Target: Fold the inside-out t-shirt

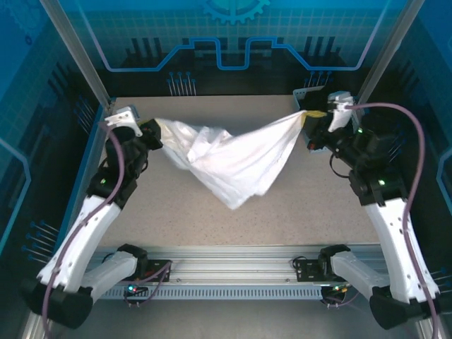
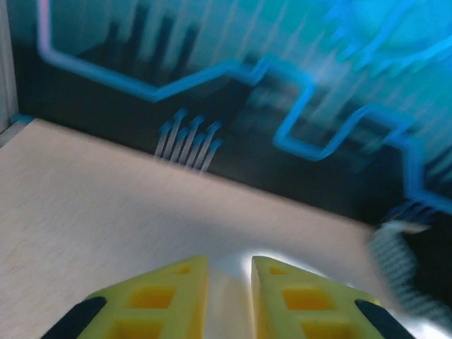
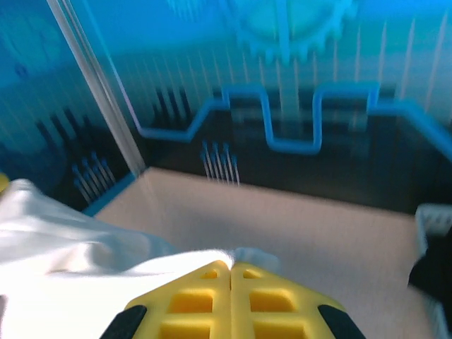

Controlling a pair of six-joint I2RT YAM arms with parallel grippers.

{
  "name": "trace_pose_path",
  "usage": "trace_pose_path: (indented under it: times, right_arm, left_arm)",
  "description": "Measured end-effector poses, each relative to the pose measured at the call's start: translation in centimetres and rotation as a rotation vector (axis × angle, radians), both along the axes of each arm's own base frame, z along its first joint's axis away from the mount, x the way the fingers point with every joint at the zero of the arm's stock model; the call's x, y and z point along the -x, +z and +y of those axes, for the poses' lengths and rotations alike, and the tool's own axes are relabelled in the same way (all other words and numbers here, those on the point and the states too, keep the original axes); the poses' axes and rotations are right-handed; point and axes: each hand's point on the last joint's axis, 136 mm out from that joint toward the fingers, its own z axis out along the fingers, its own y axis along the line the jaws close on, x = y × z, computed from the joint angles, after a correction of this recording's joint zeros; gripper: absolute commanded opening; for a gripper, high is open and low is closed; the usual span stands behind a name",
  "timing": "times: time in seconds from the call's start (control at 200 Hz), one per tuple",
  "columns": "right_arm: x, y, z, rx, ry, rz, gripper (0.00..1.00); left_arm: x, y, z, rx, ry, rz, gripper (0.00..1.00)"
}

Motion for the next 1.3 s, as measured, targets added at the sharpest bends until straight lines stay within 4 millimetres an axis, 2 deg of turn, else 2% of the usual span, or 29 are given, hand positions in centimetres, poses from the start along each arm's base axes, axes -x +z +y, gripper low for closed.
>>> trace_pose_path:
  times: [0.065,0.135,0.175,0.235,0.3,0.425,0.5,0.58,0.69,0.76,0.875,0.95,1.015,1.095,1.161,1.226,1.301]
  right_arm:
    - [-1.2,-4.3,1.0,-0.013,0.036,0.125,0.00]
    - [-1.7,-8.4,2.3,-0.037,0.078,0.251,0.00]
    - [-1.8,-10.3,3.3,-0.045,0.106,0.312,0.00]
    - [-1.8,-12.5,4.6,-0.047,0.139,0.383,0.00]
    - [-2.0,-13.8,5.4,-0.039,0.157,0.425,0.00]
    - [-2.8,-15.1,5.1,-0.014,0.133,0.454,0.00]
    - [-3.4,-15.6,4.5,0.007,0.106,0.463,0.00]
    - [-4.1,-15.8,3.5,0.027,0.074,0.468,0.00]
    - [-4.5,-15.4,2.8,0.034,0.056,0.462,0.00]
    - [-4.2,-15.1,3.1,0.018,0.083,0.463,0.00]
    - [-3.5,-14.4,4.3,-0.036,0.155,0.475,0.00]
    - [-3.4,-12.8,4.6,-0.062,0.172,0.455,0.00]
    - [-3.7,-10.5,4.6,-0.071,0.170,0.404,0.00]
    - [-4.2,-7.1,4.5,-0.076,0.159,0.324,0.00]
    - [-4.6,-5.3,4.4,-0.079,0.155,0.277,0.00]
    - [-5.1,-4.8,4.5,-0.080,0.150,0.260,0.00]
    - [-5.9,-5.9,4.6,-0.075,0.146,0.288,0.00]
  left_arm:
    - [-1.7,-4.8,1.1,-0.022,0.043,0.147,0.62]
    - [-2.7,-10.0,1.8,-0.052,0.067,0.314,0.69]
    - [-2.5,-12.2,1.7,-0.059,0.060,0.383,0.72]
    - [-1.5,-14.2,0.6,-0.058,0.033,0.428,0.76]
    - [0.6,-15.2,-2.7,-0.063,-0.069,0.434,0.78]
    - [6.1,-15.2,-13.1,-0.016,-0.427,0.366,0.79]
    - [8.7,-15.7,-17.9,0.002,-0.590,0.361,0.79]
    - [10.1,-17.5,-21.3,-0.027,-0.686,0.404,0.78]
    - [10.2,-20.2,-22.6,-0.072,-0.710,0.483,0.77]
    - [10.1,-20.7,-23.5,-0.074,-0.735,0.490,0.77]
    - [10.6,-19.8,-26.0,-0.078,-0.821,0.457,0.76]
    - [11.5,-19.2,-27.7,-0.092,-0.883,0.425,0.75]
    - [12.9,-19.1,-29.0,-0.122,-0.942,0.405,0.74]
    - [15.4,-19.6,-30.8,-0.177,-1.031,0.394,0.73]
    - [17.1,-20.4,-32.2,-0.219,-1.088,0.403,0.72]
    - [18.0,-21.6,-33.6,-0.261,-1.127,0.420,0.71]
    - [18.0,-22.9,-34.8,-0.301,-1.137,0.439,0.71]
